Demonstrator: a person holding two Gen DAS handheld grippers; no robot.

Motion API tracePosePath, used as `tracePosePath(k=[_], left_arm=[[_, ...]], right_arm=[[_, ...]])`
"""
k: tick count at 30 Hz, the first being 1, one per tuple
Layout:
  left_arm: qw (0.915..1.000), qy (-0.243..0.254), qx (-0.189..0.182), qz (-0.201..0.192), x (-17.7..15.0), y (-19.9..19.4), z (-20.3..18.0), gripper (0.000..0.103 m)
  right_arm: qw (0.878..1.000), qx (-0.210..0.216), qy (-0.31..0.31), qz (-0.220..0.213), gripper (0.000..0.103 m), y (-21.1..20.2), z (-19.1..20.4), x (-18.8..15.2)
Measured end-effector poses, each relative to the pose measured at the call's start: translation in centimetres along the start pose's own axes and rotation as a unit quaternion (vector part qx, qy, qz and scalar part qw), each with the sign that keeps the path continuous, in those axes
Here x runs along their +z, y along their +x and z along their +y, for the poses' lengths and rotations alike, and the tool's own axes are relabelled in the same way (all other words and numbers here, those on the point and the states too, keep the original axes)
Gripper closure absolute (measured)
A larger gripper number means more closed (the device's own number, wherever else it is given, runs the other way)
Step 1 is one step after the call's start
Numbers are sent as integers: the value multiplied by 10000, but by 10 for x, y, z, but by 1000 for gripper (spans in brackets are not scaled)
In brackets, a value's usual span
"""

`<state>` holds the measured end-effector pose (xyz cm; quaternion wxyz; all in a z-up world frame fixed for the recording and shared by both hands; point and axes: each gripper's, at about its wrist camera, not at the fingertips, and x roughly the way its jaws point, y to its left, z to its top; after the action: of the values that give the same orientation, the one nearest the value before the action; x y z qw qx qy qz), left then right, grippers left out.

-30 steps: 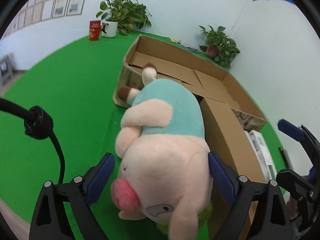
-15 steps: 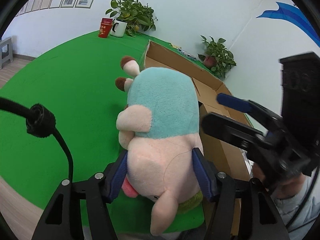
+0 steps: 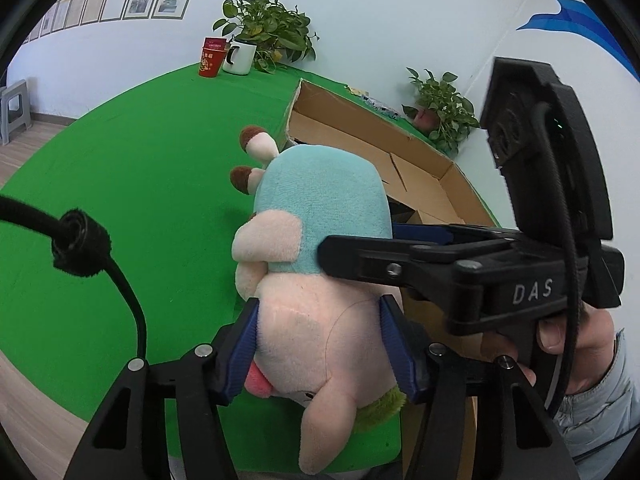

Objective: Organize objects
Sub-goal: 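Grasp the pink-and-teal plush pig with the right gripper and lift it, then carry the plush pig with the right gripper over the large cardboard box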

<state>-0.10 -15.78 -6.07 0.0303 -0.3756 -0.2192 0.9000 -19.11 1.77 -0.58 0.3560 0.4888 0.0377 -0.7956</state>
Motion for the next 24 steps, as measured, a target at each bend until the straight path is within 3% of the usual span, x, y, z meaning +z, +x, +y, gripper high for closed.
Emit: tracePosePath(k=[9,15,24], left_arm=[[9997,-158,-199,-60,-12,-12,7,50],[9991,-200,-361,-126,-15,-15,14,51],[9986,-118,-479,-176,-16,-18,14,53]], right_arm=[[9978,-226,-137,602,1,26,25,3],[9967,-515,-248,570,6,28,31,2],[9972,-621,-307,288,20,23,24,-4]])
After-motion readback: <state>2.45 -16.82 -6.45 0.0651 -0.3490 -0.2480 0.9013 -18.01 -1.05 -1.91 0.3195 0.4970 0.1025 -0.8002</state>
